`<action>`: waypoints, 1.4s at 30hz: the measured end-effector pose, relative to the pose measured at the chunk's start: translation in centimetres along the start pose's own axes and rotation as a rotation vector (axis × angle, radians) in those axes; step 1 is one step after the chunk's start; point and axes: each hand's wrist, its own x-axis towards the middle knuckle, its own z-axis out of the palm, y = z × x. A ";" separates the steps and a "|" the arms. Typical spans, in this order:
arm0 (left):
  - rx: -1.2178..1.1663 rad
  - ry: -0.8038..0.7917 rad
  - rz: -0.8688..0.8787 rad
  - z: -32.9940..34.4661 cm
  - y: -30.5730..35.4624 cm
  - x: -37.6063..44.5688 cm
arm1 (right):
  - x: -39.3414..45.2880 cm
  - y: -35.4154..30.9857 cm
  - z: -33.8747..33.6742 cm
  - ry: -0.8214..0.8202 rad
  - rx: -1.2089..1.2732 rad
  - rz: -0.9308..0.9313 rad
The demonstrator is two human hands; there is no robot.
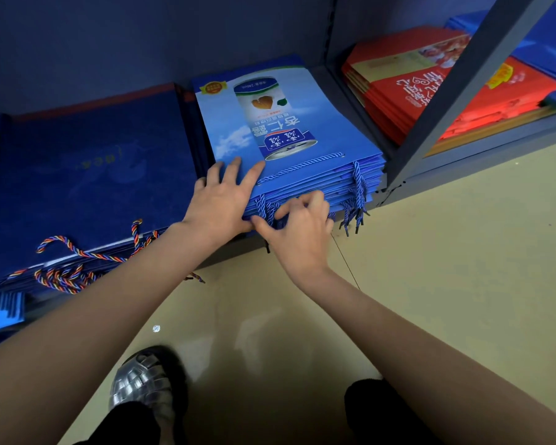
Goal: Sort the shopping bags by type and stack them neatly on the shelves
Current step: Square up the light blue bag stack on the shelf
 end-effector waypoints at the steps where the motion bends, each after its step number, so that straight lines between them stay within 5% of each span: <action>1: -0.014 -0.014 0.004 0.0 -0.1 0.0 | 0.1 0.4 -0.2 0.002 -0.050 -0.052; 6: -0.062 -0.069 0.001 -0.5 -0.2 -0.1 | 0.7 4.9 -2.5 -0.050 -0.176 -0.126; 9: -0.096 -0.116 -0.051 -1.1 0.6 -0.1 | 1.0 6.9 -4.8 0.089 -0.009 -0.281; 12: -0.020 -0.104 -0.112 -0.9 2.1 -0.4 | 2.9 7.2 -8.0 0.219 -0.112 -0.448; 19: 0.118 0.014 -0.154 1.0 3.0 -0.1 | 10.4 7.5 -10.1 -0.506 -0.474 -0.128; 23: -0.010 0.036 -0.182 1.7 3.1 0.2 | 10.5 7.8 -8.8 -0.454 -0.442 -0.073; 30: -0.611 -0.046 -0.465 0.7 5.5 -1.1 | 9.3 9.3 -7.8 -0.384 -0.244 -0.091; 42: -0.345 -0.073 -0.353 2.2 4.1 0.3 | 8.2 10.1 -7.4 -0.291 -0.083 -0.028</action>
